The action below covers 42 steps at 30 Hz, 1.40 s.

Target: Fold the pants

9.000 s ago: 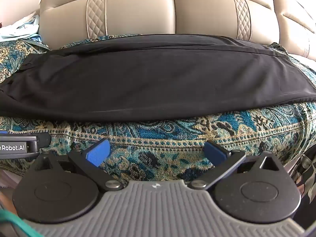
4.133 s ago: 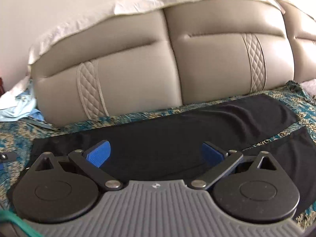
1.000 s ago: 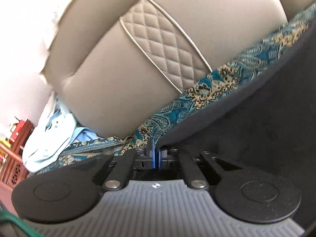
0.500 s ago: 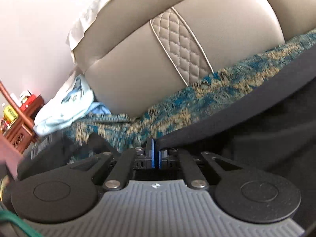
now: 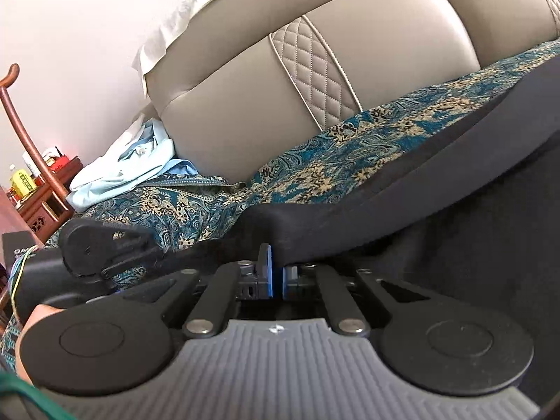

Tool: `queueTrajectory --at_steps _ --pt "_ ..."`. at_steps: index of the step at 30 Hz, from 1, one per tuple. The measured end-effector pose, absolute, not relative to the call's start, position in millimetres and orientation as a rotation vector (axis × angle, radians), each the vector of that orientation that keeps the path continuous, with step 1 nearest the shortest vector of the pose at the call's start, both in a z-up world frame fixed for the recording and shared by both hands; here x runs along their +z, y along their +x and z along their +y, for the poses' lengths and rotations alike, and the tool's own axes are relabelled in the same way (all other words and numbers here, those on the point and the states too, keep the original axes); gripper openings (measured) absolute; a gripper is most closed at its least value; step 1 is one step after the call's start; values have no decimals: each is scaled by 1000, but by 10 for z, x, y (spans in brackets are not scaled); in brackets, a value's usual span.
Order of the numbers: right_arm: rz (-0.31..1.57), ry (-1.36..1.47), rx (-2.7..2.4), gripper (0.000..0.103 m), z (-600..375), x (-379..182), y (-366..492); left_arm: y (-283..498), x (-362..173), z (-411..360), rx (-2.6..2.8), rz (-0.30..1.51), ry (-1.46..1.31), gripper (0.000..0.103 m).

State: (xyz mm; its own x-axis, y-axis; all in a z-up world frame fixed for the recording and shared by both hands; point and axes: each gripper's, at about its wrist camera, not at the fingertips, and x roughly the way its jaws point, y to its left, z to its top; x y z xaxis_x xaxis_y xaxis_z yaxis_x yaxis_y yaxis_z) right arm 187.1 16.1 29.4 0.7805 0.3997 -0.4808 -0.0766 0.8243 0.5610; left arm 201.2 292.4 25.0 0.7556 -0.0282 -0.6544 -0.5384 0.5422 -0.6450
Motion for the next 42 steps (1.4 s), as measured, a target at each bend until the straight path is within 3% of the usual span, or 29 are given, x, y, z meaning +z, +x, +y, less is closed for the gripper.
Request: queueTrajectory --at_steps 4,14,15,18,29,42 --pt "608 551 243 17 126 243 1839 1753 346 2873 381 624 -898 6" --pt "599 550 -88 18 -511 95 2196 1487 419 2884 394 596 -896 6" --pt "601 547 -129 26 -631 75 2264 1486 414 2886 396 599 -898 6" --pt "591 524 -242 30 -1073 42 2463 1509 399 2875 404 611 -893 6" --pt "599 411 -514 29 -2805 -15 3003 1647 419 2863 422 637 -835 7" --pt "606 384 -651 28 -4160 -92 3374 1801 186 2888 502 698 -801 10"
